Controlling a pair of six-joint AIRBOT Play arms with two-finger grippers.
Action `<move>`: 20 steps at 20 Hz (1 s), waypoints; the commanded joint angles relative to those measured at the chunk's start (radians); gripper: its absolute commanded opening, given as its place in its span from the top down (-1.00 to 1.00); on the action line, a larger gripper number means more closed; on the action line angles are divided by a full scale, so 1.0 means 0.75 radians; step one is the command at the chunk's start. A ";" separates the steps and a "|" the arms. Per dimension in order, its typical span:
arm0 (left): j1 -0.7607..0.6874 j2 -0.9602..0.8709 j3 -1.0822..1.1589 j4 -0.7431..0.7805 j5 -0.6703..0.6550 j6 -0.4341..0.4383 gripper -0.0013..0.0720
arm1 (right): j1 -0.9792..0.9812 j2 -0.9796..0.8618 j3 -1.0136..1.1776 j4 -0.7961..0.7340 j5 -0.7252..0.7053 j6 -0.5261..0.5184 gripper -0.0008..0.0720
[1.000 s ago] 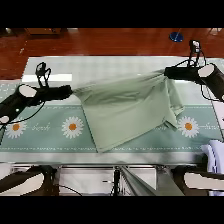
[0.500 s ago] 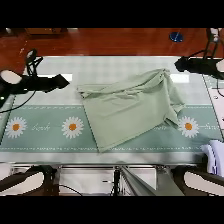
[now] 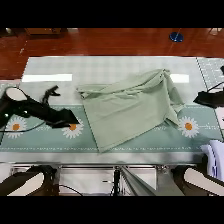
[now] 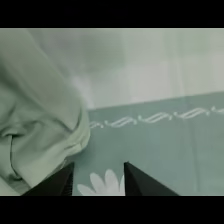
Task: Fold the shirts.
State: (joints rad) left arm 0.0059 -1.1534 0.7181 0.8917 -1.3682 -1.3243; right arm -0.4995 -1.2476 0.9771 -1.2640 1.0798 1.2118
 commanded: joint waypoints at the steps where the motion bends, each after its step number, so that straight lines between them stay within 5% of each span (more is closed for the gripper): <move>1: -0.240 0.009 -0.165 -0.039 0.076 -0.058 -0.88 | -0.082 0.004 -0.119 0.119 0.053 -0.077 -0.16; 6: -0.469 -0.135 -0.174 -0.111 0.209 -0.085 -0.88 | -0.082 0.004 -0.126 0.146 0.054 -0.091 -0.16; 11: -0.527 -0.407 -0.167 -0.430 0.252 0.061 -0.89 | -0.082 0.004 -0.126 0.149 0.074 -0.097 -0.16; 12: -0.518 -0.419 -0.151 -0.403 0.244 0.061 -0.73 | -0.082 0.004 -0.126 0.149 0.074 -0.097 -0.16; 19: -0.515 -0.466 -0.007 -0.328 0.321 -0.155 -0.66 | -0.082 0.004 -0.126 0.188 0.075 -0.097 -0.16; 20: -0.515 -0.486 0.017 -0.290 0.305 -0.195 -0.48 | -0.082 0.004 -0.126 0.188 0.077 -0.097 -0.16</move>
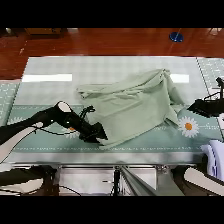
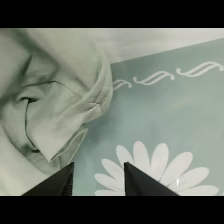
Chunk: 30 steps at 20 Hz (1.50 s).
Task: Fold the shirts.
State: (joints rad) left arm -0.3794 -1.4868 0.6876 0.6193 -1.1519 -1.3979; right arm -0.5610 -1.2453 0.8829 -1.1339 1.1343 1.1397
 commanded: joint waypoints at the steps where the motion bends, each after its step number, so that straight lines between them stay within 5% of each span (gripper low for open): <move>1: -0.002 -0.061 0.080 0.121 -0.010 -0.131 -0.16 | 0.000 0.001 -0.001 0.014 0.006 -0.001 -0.16; 4: -0.001 -0.111 0.136 0.269 -0.092 -0.126 0.81 | 0.000 0.001 -0.001 0.014 0.006 -0.001 -0.16; 5: -0.001 -0.118 0.146 0.288 -0.106 -0.081 0.89 | 0.000 0.001 -0.001 0.014 0.009 -0.001 -0.16; 9: 0.001 -0.103 0.166 0.281 -0.183 0.037 0.89 | -0.001 0.001 -0.001 0.016 0.008 -0.002 -0.18; 12: 0.001 -0.094 0.196 0.282 -0.226 0.059 0.89 | -0.001 -0.027 -0.001 0.057 0.004 -0.043 -0.36; 20: 0.001 -0.094 0.230 0.282 -0.235 0.087 0.89 | 0.002 -0.263 -0.001 0.320 -0.151 -0.085 -0.32; 21: 0.001 -0.094 0.230 0.282 -0.238 0.094 0.89 | 0.002 -0.288 -0.001 0.344 -0.190 -0.085 -0.10; 23: 0.002 -0.094 0.231 0.282 -0.237 0.101 0.89 | 0.006 -0.319 0.000 0.398 -0.255 -0.085 0.86; 30: 0.105 0.233 0.433 0.282 -0.325 0.156 0.89 | 0.005 -0.029 0.168 0.532 -0.081 -0.245 0.90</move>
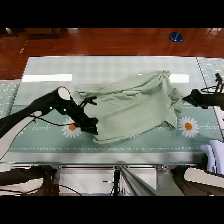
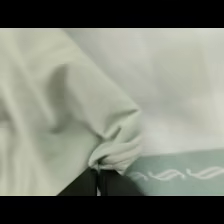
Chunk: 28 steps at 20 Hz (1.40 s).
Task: Fold the shirts.
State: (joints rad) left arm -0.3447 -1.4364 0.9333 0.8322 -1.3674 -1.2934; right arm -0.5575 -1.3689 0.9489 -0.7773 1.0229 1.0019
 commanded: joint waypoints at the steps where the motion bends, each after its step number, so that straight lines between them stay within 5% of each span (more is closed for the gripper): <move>1: 0.104 0.259 0.179 -0.002 -0.039 -0.006 0.89 | 0.001 0.219 0.126 0.071 0.069 -0.061 0.90; 6: 0.433 0.682 0.757 -0.002 0.011 -0.083 0.89 | 0.001 0.616 0.389 0.448 -0.044 -0.051 0.90; 12: 0.838 0.905 1.367 0.114 0.038 -0.082 0.89 | 0.001 0.901 0.767 0.265 -0.054 0.371 0.90; 15: 0.900 0.973 1.448 0.137 -0.070 -0.091 0.89 | 0.001 1.030 0.891 0.128 0.084 0.517 0.90; 18: 0.899 1.063 1.449 0.143 -0.261 -0.226 0.89 | 0.001 1.139 1.028 -0.155 0.296 0.661 0.90; 24: 0.899 1.192 1.501 0.131 -0.440 -0.466 0.90 | 0.001 1.169 1.329 -0.322 0.466 0.699 0.90; 28: 0.899 1.157 1.402 0.132 -0.631 -0.424 0.90 | -0.001 1.027 1.352 -0.333 0.877 0.638 0.90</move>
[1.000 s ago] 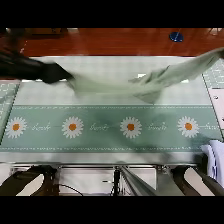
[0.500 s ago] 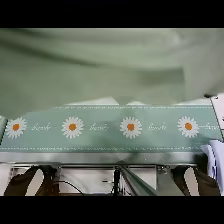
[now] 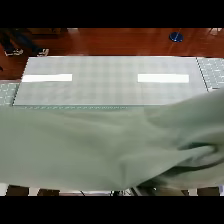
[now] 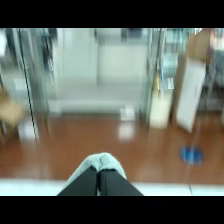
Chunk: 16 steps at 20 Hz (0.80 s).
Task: Fold the shirts.
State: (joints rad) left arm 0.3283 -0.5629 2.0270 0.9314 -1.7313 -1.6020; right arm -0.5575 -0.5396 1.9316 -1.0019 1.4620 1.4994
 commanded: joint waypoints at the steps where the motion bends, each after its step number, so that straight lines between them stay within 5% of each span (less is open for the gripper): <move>1: 0.003 -0.009 -0.146 0.011 -0.146 0.032 0.90 | -0.001 -0.144 0.032 -0.033 0.366 -0.025 0.90; 5: 0.003 -0.032 -0.647 0.085 -0.058 0.197 0.90 | -0.001 -0.411 -0.089 -0.032 0.279 -0.030 0.90; 9: -0.008 -0.163 -1.124 -0.112 0.346 0.249 0.90 | 0.157 -0.772 -0.107 -0.102 0.261 -0.029 0.90; 16: -0.149 -0.790 -1.196 -0.170 0.680 0.414 0.89 | 0.518 -1.247 -0.107 -0.245 -0.247 -0.045 0.90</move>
State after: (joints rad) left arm 0.2447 -0.9791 1.1492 0.8276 -1.3407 -1.3491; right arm -0.2504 -1.3476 1.8515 -1.1549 1.4536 1.4746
